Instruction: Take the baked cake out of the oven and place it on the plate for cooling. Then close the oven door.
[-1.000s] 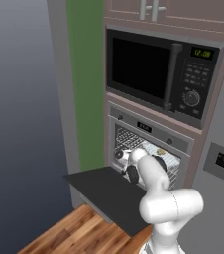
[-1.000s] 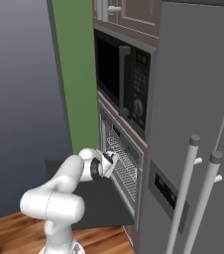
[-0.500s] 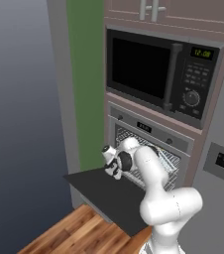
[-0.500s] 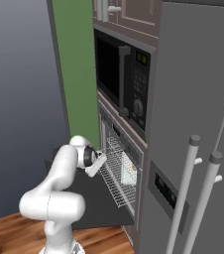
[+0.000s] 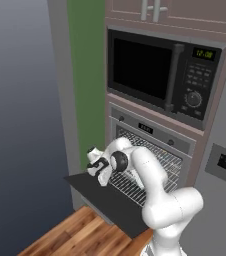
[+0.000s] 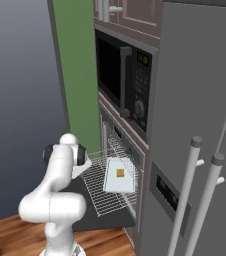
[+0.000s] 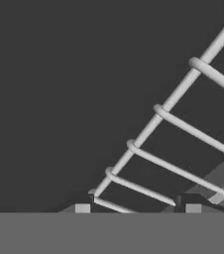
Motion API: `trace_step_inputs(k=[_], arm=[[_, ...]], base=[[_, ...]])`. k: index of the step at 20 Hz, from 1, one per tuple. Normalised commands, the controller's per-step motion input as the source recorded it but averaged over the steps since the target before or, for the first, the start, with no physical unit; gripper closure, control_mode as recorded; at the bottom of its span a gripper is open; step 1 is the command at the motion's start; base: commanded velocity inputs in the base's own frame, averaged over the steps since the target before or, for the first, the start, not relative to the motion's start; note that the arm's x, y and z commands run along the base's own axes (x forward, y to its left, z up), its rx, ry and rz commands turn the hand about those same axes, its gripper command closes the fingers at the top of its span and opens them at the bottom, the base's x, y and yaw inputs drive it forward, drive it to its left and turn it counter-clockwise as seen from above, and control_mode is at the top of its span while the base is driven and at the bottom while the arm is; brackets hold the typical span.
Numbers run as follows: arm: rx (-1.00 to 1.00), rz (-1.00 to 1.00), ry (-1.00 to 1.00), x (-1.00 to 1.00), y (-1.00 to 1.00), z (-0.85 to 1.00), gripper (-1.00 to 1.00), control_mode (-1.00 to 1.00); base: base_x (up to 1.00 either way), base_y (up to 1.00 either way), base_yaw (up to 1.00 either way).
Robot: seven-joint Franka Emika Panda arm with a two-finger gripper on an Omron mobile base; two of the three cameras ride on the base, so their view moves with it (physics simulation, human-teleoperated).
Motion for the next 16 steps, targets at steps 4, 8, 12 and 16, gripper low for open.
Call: trace_step_inputs(k=[4,8,12,16], arm=[[0.0,-0.07,0.31,-1.0,0.91,-0.54,1.0,-1.0],[0.0,-0.06,0.27,-1.0,0.89,-0.56,1.0,-1.0],[0.01,-0.09,0.07,-1.0,0.42,-0.23,1.0,-1.0],[0.07,-0.12,-0.31,-0.99,-0.04,0.91,1.0,-1.0]], base=[[0.0,0.0,0.0],[0.0,0.0,0.0],[0.0,0.0,0.0],[0.0,0.0,0.0]])
